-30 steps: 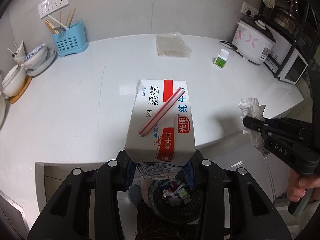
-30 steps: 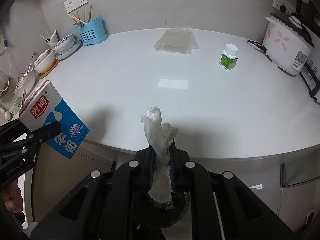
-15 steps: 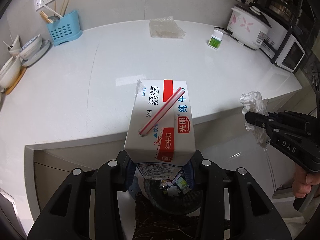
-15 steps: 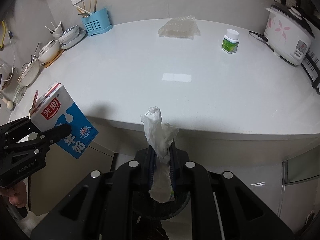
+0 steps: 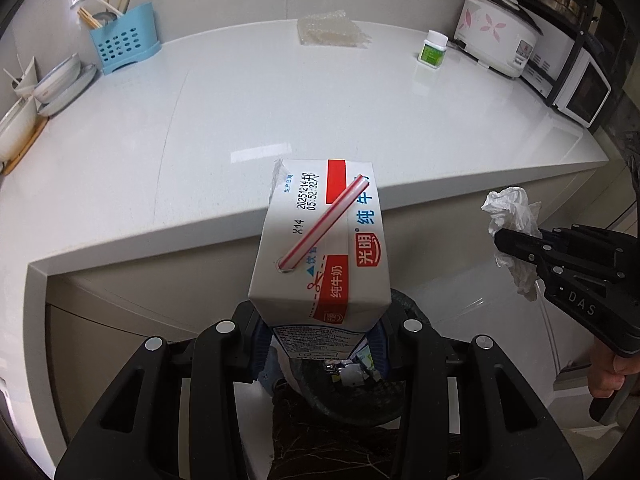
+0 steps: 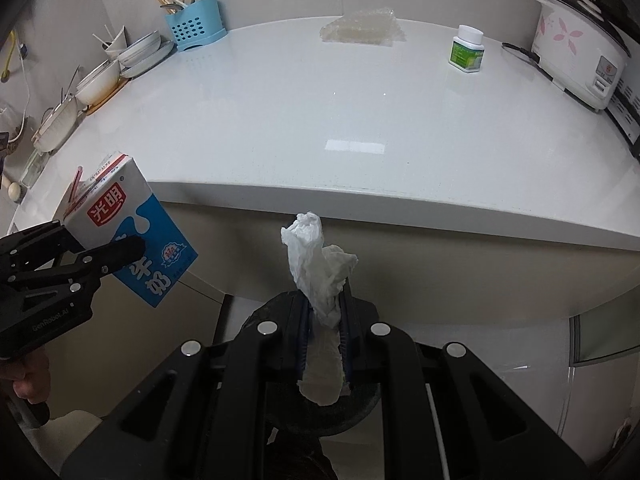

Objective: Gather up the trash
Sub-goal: 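Lift the tissue and milk carton and carry them toward the bin, then lower both tools over the bin and open the right tool to drop the tissue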

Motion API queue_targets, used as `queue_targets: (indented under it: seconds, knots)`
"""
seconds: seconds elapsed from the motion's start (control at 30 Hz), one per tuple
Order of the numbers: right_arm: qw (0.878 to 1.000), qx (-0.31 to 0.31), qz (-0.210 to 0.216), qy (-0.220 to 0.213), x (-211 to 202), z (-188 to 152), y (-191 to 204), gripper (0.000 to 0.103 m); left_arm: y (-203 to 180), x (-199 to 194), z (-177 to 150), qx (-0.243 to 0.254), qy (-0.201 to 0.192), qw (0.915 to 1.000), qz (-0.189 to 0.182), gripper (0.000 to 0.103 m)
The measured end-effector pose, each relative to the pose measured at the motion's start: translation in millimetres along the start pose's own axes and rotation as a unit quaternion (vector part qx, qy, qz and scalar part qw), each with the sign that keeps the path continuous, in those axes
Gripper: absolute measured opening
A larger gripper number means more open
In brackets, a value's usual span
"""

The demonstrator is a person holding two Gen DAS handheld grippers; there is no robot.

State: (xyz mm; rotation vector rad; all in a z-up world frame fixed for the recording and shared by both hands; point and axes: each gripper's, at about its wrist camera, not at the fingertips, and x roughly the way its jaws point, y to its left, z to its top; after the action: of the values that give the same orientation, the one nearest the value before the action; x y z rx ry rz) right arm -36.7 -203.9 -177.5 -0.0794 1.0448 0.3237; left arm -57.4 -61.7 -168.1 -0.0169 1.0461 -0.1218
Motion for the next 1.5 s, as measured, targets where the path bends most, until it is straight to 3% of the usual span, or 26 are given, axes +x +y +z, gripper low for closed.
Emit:
queue_targets:
  seconds: [0.7,1.07,1.37,1.5]
  knots:
    - [0.997,-0.010,0.027,0.069,91.1,-46.1,13.8,0.012,21.0,58.4,-56.5,-0.012,0.047,0.9988,0.002,0.039]
    - [0.994,-0.015,0.037,0.103,118.6,-66.0,18.6,0.015,20.6,72.5,-61.1,-0.004,0.068,0.9977,0.008,0.039]
    - [0.993,-0.018,0.023,0.113,128.0,-70.4,16.8,0.041,17.4,79.0,-58.6,0.006,0.081,0.9967,0.006,0.039]
    - [0.993,-0.023,0.017,0.113,129.5,-71.7,15.4,0.047,17.1,87.0,-52.9,0.007,0.092,0.9957,0.004,0.039]
